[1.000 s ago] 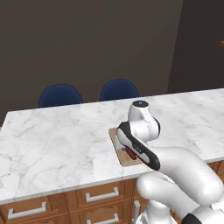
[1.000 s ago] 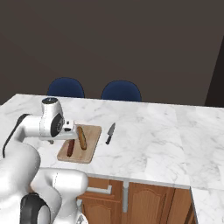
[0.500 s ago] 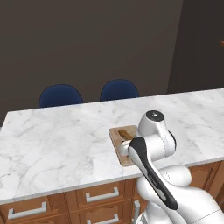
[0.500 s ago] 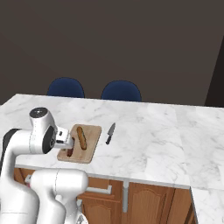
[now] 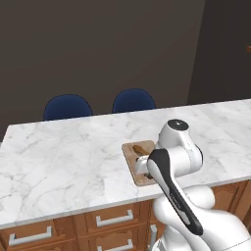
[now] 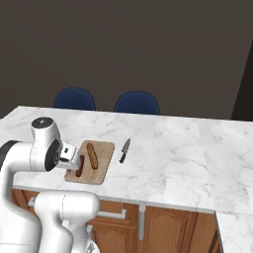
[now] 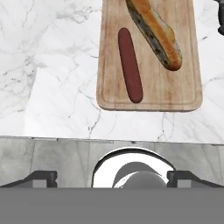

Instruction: Retrieve the sausage and cheese from the fridge and place them on the cutting board on the counter.

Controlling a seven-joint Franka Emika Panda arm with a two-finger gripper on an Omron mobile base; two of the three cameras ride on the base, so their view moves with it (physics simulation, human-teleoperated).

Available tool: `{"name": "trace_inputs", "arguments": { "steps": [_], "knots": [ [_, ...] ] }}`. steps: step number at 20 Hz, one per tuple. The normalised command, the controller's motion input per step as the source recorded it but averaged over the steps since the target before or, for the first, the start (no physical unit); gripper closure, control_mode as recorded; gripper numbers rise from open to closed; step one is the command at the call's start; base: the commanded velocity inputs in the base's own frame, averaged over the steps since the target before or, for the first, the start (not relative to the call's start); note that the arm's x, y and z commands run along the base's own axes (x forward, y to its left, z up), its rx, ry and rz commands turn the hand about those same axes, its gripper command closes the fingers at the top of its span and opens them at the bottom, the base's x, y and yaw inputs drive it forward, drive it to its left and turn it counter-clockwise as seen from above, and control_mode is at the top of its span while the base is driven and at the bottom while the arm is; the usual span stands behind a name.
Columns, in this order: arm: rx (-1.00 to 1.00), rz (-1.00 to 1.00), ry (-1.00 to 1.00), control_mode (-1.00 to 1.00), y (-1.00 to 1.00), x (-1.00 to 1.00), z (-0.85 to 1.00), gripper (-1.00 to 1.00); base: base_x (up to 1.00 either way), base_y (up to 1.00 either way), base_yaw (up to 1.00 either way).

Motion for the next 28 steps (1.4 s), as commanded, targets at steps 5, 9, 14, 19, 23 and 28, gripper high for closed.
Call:
{"name": "trace_inputs", "arguments": {
  "steps": [5, 9, 14, 19, 23, 28],
  "knots": [
    [0.00, 0.00, 0.00, -1.00, 0.00, 0.00, 0.00, -1.00, 0.00, 0.00, 0.00],
    [0.00, 0.00, 0.00, -1.00, 0.00, 0.00, 0.00, -1.00, 0.00, 0.00, 0.00],
    [0.00, 0.00, 0.00, 1.00, 0.00, 0.00, 0.00, -1.00, 0.00, 0.00, 0.00],
    [0.00, 0.00, 0.00, 1.00, 0.00, 0.00, 0.00, -1.00, 0.00, 0.00, 0.00],
    [0.00, 0.00, 0.00, 1.00, 0.00, 0.00, 0.00, -1.00, -0.45, -0.14, -0.02],
    [0.00, 0.00, 0.00, 1.00, 0.00, 0.00, 0.00, -1.00, -0.82, 0.06, 0.15]
  ]
}}
